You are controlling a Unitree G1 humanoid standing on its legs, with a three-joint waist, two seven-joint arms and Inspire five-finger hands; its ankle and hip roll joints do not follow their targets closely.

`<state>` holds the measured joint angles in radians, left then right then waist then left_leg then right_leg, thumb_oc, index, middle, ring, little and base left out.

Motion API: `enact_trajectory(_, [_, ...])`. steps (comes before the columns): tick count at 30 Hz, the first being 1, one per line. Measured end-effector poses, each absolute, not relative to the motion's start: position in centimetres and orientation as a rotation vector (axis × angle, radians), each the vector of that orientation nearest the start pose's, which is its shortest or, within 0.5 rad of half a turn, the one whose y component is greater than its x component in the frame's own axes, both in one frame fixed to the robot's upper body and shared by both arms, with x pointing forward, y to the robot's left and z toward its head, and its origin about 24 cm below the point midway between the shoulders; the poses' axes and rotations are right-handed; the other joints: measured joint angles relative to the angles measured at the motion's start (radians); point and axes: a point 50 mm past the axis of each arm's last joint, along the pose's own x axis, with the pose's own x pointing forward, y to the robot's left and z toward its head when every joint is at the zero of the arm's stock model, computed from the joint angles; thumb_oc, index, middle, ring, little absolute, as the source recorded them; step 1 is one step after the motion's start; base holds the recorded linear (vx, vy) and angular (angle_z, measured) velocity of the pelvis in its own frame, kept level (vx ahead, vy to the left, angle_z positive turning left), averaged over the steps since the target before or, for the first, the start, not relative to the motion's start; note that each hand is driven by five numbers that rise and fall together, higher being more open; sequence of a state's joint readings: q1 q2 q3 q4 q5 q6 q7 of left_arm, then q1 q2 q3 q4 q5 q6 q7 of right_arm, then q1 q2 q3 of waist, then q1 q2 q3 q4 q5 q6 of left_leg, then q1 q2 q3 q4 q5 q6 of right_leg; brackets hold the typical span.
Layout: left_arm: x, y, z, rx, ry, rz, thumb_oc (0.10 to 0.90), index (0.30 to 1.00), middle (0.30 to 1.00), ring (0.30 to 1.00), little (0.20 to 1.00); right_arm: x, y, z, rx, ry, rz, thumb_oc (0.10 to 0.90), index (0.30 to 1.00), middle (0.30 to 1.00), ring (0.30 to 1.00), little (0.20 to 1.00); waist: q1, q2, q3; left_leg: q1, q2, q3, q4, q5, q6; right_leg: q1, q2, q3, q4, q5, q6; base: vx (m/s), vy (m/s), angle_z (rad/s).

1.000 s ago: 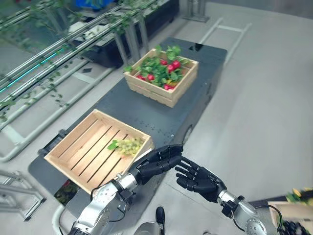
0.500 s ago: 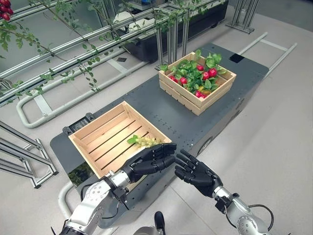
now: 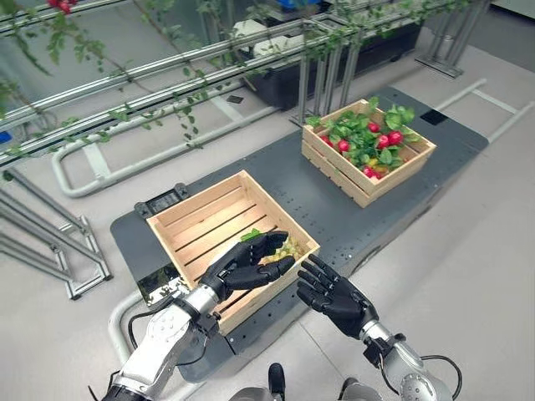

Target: Pick up the fruits from the basket on one side to the basket on the other side

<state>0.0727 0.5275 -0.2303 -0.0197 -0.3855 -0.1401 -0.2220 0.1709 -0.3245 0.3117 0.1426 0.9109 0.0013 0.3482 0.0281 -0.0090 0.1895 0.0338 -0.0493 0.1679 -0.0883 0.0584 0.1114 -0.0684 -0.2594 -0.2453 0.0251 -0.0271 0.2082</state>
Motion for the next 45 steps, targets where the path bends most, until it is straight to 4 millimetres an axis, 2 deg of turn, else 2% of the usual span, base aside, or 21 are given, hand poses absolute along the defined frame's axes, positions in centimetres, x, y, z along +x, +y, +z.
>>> enact_trajectory(2, [23.0,18.9,4.4,0.117,0.018,-0.395,0.8,0.9,0.9,0.9,0.9,19.1,-14.5,-2.7,0.658,0.341,0.412,0.8,0.9,0.9,0.9,0.9,-0.004,-0.031,0.008,0.001,-0.002,-0.025,0.0,-0.002,-0.022,0.0,-0.016,0.035,-0.063,0.055,-0.005,0.11,-0.375,0.47])
enact_trajectory(4, [23.0,19.3,4.5,0.133,0.011,-0.365,0.8,0.9,0.9,0.9,0.9,18.8,-14.5,-2.9,0.663,0.351,0.405,0.8,0.9,0.9,0.9,0.9,-0.008,-0.071,0.007,0.005,-0.001,-0.047,0.001,-0.004,-0.056,0.019,-0.013,0.054,-0.082,0.074,-0.029,0.11,-0.267,0.49])
enact_trajectory(5, [22.9,19.6,4.4,0.14,0.012,-0.341,0.8,0.9,0.9,0.9,0.9,18.6,-14.5,-3.0,0.663,0.357,0.402,0.8,0.9,0.9,0.9,0.9,-0.01,-0.089,0.007,0.013,0.004,-0.054,0.001,-0.007,-0.08,0.033,-0.003,0.064,-0.092,0.145,0.001,0.08,-0.186,0.3])
enact_trajectory(6, [22.6,19.5,4.1,0.127,0.019,-0.318,0.8,0.9,0.9,0.9,0.9,18.7,-14.9,-3.0,0.646,0.361,0.4,0.8,0.9,0.9,0.9,0.9,-0.007,-0.077,0.006,0.019,0.042,-0.047,0.004,-0.011,-0.107,0.055,0.039,0.066,-0.112,0.141,-0.02,0.12,-0.277,0.13])
enact_trajectory(8, [22.2,19.7,3.8,0.125,0.027,-0.289,0.8,0.9,0.9,0.9,0.9,19.0,-15.5,-2.8,0.626,0.353,0.397,0.8,0.9,0.9,0.9,0.9,-0.006,-0.065,0.006,0.032,0.092,-0.046,0.0,-0.015,-0.137,0.067,0.087,0.061,-0.114,0.126,-0.049,0.12,-0.217,-0.06])
enact_trajectory(12, [22.6,19.9,4.3,0.168,-0.019,-0.21,0.8,0.9,0.9,0.9,0.9,19.4,-16.8,-2.2,0.614,0.314,0.36,0.8,0.9,0.9,0.9,0.9,-0.027,-0.06,0.009,0.042,0.15,-0.038,0.0,-0.026,-0.17,0.09,0.141,0.038,-0.114,0.102,-0.085,0.07,-0.089,0.04])
enact_trajectory(15, [22.9,20.7,5.2,0.243,-0.09,-0.132,0.8,0.9,0.9,0.9,0.9,19.5,-16.9,-1.7,0.609,0.295,0.364,0.8,0.9,0.9,0.9,0.9,-0.044,-0.058,0.011,0.039,0.156,-0.049,0.0,-0.027,-0.177,0.098,0.146,0.016,-0.114,0.093,-0.089,0.03,-0.024,0.16])
enact_trajectory(22, [23.1,23.1,6.9,0.515,-0.189,0.052,0.8,0.9,0.9,0.9,0.9,19.1,-16.7,-2.0,0.616,0.315,0.368,0.8,0.9,0.9,0.9,0.9,-0.042,-0.049,0.013,0.03,0.151,-0.054,-0.007,-0.028,-0.174,0.096,0.135,0.013,-0.115,0.087,-0.083,0.04,0.069,0.07])
enact_trajectory(26, [23.2,24.9,7.8,0.734,-0.223,0.101,0.8,0.9,0.9,0.9,0.9,18.8,-16.7,-2.4,0.617,0.346,0.367,0.8,0.9,0.9,0.9,0.9,-0.047,-0.046,0.013,0.022,0.144,-0.053,-0.002,-0.029,-0.173,0.083,0.133,0.014,-0.114,0.087,-0.081,0.0,0.123,-0.01])
enact_trajectory(27, [23.4,25.6,8.0,0.833,-0.231,0.112,0.8,0.9,0.9,0.9,0.9,18.3,-16.9,-2.8,0.613,0.376,0.363,0.8,0.9,0.9,0.9,0.9,-0.053,-0.042,0.013,0.014,0.14,-0.052,0.0,-0.028,-0.172,0.071,0.13,0.016,-0.114,0.089,-0.079,-0.03,0.116,-0.04])
enact_trajectory(29, [23.5,26.8,8.3,0.951,-0.225,0.113,0.8,0.9,0.9,0.9,0.9,18.0,-17.3,-3.1,0.559,0.407,0.367,0.8,0.9,0.9,0.9,0.9,-0.064,-0.036,0.016,0.0,0.135,-0.051,0.0,-0.026,-0.169,0.057,0.123,0.018,-0.114,0.091,-0.075,-0.03,0.112,-0.01])
enact_trajectory(36, [24.0,28.7,8.0,1.131,-0.171,0.176,0.8,0.9,0.9,0.9,0.9,15.6,-20.4,-5.6,0.301,0.595,0.341,0.8,0.9,0.9,0.9,0.9,-0.07,-0.022,0.03,-0.024,0.121,-0.036,0.0,-0.026,-0.161,0.024,0.111,0.037,-0.114,0.099,-0.065,-0.06,0.07,-0.06])
enact_trajectory(39, [24.3,29.2,7.8,1.229,-0.151,0.17,0.8,0.9,0.9,0.9,0.9,15.5,-21.3,-5.6,0.261,0.622,0.337,0.8,0.9,0.9,0.9,0.9,-0.07,-0.013,0.065,-0.046,0.119,-0.029,0.0,-0.02,-0.157,0.0,0.11,0.043,-0.114,0.106,-0.061,-0.05,0.067,-0.05])
enact_trajectory(42, [25.3,28.8,7.6,1.348,-0.157,0.121,0.8,0.9,0.9,0.9,0.9,16.4,-21.5,-5.3,0.24,0.616,0.351,0.8,0.9,0.9,0.9,0.9,-0.072,-0.012,0.121,-0.077,0.117,-0.028,0.013,-0.019,-0.156,-0.029,0.108,0.047,-0.109,0.112,-0.06,-0.08,0.045,-0.01])
enact_trajectory(45, [27.3,28.3,8.5,1.434,-0.2,0.118,0.8,0.9,0.9,0.9,0.9,18.7,-20.9,-4.1,0.218,0.565,0.389,0.8,0.9,0.9,0.9,0.9,-0.079,-0.022,0.203,-0.144,0.116,-0.028,0.056,-0.019,-0.154,-0.081,0.104,0.049,-0.092,0.123,-0.066,-0.05,0.015,0.04])
